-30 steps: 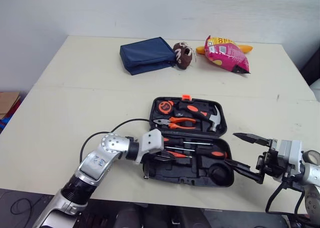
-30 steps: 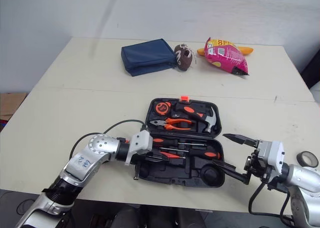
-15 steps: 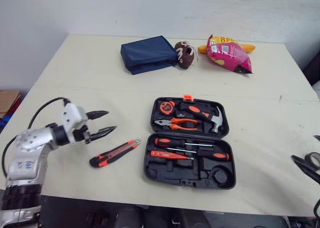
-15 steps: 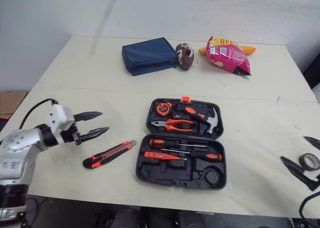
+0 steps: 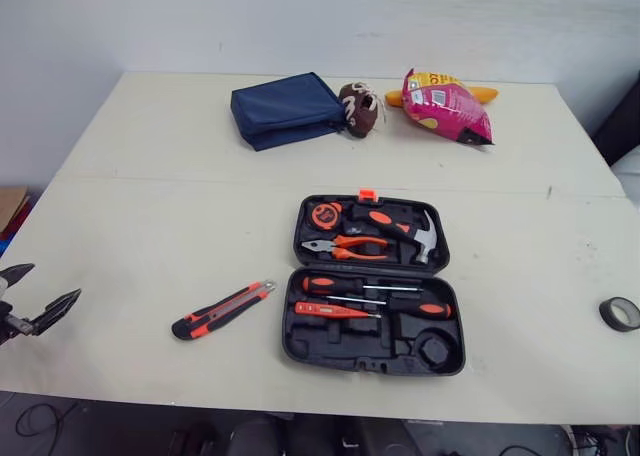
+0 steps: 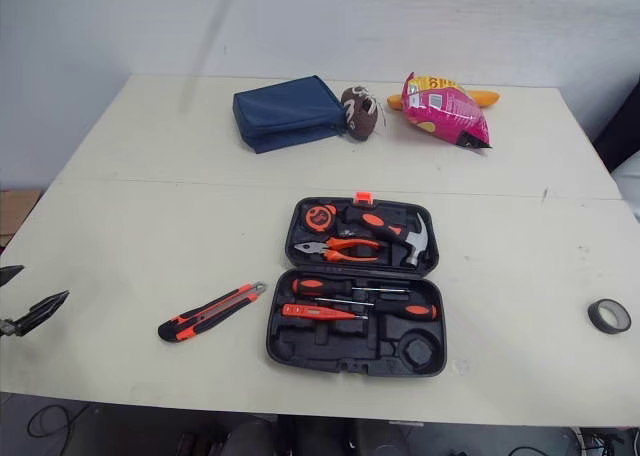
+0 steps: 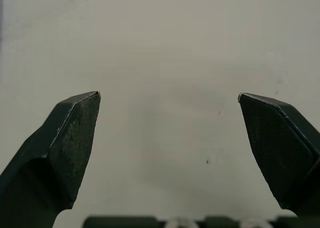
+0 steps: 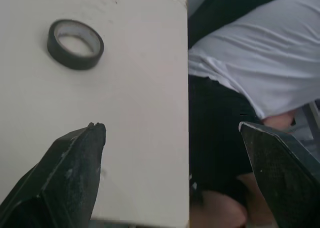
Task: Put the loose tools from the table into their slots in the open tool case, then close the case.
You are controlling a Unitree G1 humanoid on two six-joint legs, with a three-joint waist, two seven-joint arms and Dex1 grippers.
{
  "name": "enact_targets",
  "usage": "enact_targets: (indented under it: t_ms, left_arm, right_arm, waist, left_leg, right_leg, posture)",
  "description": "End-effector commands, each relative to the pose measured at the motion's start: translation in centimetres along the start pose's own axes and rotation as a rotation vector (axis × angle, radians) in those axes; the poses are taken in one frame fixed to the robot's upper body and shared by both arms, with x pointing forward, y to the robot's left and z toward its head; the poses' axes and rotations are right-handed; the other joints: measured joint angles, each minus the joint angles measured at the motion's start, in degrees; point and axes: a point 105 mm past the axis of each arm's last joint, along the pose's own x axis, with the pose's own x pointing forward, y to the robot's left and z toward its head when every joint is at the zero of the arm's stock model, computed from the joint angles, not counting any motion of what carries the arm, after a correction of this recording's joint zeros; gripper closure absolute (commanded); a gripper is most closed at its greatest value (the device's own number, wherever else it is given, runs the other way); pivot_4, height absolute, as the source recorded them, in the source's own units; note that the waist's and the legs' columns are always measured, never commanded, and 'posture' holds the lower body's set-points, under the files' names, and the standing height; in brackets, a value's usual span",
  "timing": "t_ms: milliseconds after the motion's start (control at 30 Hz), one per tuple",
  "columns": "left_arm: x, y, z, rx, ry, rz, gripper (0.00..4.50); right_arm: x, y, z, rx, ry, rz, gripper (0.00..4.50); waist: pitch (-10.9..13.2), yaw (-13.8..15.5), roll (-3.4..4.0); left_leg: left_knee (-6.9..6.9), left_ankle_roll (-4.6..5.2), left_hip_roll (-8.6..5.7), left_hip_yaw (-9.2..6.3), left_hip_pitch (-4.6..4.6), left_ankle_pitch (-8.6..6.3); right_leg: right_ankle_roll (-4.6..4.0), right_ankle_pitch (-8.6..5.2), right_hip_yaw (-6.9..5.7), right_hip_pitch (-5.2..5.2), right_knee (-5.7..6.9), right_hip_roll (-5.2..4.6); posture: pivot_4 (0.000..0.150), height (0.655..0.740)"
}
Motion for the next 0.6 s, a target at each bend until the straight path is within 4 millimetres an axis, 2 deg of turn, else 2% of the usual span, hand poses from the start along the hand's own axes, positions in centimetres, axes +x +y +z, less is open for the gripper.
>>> enact_targets:
  t_ms: [33, 133, 300, 400, 467, 533, 600]
  left_arm:
    - [-0.6, 0.7, 1.6, 0.031, -0.058, 0.041, 0.02]
    - [-0.4, 0.2, 2.2, 0.032, -0.076, 0.025, 0.02]
    - [0.6, -1.8, 4.3, 0.019, -0.129, -0.066, 0.02]
    - [1.2, -3.9, 6.0, 0.010, -0.158, -0.159, 0.02]
    - [1.7, -5.8, 7.2, -0.018, -0.144, -0.237, 0.02]
    - [2.0, -7.2, 8.1, -0.042, -0.132, -0.298, 0.02]
    - [2.0, -9.6, 8.9, -0.073, -0.077, -0.407, 0.02]
  right_arm:
    - [0.9, -0.6, 1.3, -0.018, -0.055, 0.007, 0.00]
    - [2.4, 0.2, 2.1, -0.008, -0.107, 0.063, 0.00]
    - [6.0, 2.8, 5.2, -0.010, -0.278, 0.224, 0.00]
    - [7.7, 5.2, 7.8, -0.006, -0.399, 0.365, 0.00]
    - [8.6, 7.6, 10.6, -0.025, -0.509, 0.508, 0.00]
    - [9.0, 8.9, 12.4, -0.024, -0.575, 0.570, 0.00]
    - [9.3, 11.3, 14.5, -0.012, -0.640, 0.690, 0.00]
  waist:
    - [0.0, -0.4, 0.00]
    - [0.0, -0.7, 0.01]
    - [0.0, -0.9, 0.04]
    - [0.0, -0.7, 0.06]
    - [0.0, -0.7, 0.06]
    - [0.0, -0.6, 0.08]
    - [0.1, -0.6, 0.12]
  left_leg:
    - [0.02, -0.02, -0.01, 0.00, 0.02, 0.01]
    - [0.01, -0.11, -0.03, 0.01, 0.05, 0.13]
    - [-0.04, -0.19, -0.02, 0.02, 0.09, 0.18]
    - [-0.05, -0.20, -0.01, 0.00, 0.10, 0.19]
    - [-0.09, -0.16, 0.01, -0.03, 0.05, 0.23]
    - [-0.08, -0.08, 0.04, -0.10, -0.07, 0.31]
    - [-0.07, -0.25, 0.03, -0.11, -0.09, 0.41]
  right_leg:
    - [0.01, 0.01, 0.00, 0.03, 0.00, -0.02]
    - [-0.01, 0.12, 0.00, 0.05, 0.00, -0.03]
    - [-0.02, 0.16, 0.00, 0.03, 0.06, 0.01]
    - [0.01, 0.18, 0.00, 0.02, 0.13, 0.04]
    - [0.02, 0.18, 0.00, -0.02, 0.15, 0.10]
    - [0.04, 0.17, -0.01, -0.08, 0.15, 0.15]
    - [0.06, 0.15, 0.00, -0.11, 0.15, 0.13]
  posture:
    - [0.150, 0.7400]
    - [0.150, 0.7400]
    - [0.150, 0.7400]
    - [0.150, 0.7400]
    - [0.150, 0.7400]
    - [0.150, 0.7400]
    - [0.150, 0.7400]
